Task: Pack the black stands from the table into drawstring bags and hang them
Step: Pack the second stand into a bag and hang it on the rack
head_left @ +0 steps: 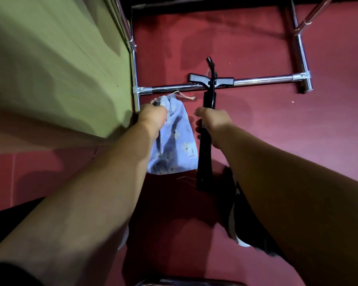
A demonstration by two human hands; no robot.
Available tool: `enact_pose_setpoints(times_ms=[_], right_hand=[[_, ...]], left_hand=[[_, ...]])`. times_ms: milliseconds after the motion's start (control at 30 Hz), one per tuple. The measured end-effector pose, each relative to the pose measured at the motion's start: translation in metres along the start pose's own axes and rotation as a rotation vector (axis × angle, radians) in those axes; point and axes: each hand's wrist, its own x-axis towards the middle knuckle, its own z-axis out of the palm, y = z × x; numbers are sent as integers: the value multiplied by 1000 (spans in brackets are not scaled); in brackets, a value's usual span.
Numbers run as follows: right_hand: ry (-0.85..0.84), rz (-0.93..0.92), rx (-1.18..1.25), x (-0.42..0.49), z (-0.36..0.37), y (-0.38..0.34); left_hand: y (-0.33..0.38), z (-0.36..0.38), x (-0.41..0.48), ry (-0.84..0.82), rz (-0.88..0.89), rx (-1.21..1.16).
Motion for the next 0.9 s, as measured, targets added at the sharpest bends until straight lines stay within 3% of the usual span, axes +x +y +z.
enact_pose_setpoints(times_ms=[167, 367, 600, 700, 800, 900], right_hand=[[-25, -13, 5, -48, 6, -23], [62, -103, 8, -124, -10, -39], [166, -334, -15, -233, -44, -97], [113, -414, 54, -283, -55, -122], [-10, -444, 103, -319, -50, -133], [-83, -468, 103, -337, -41, -126]], left_hand=[[13, -19, -53, -197, -25, -6], [54, -64, -138, -353, 174, 127], [129, -153, -242, -266, 478, 291], [153, -189, -308, -246, 577, 341], [165, -207, -351, -291, 561, 124], [161, -209, -360, -77, 665, -5]])
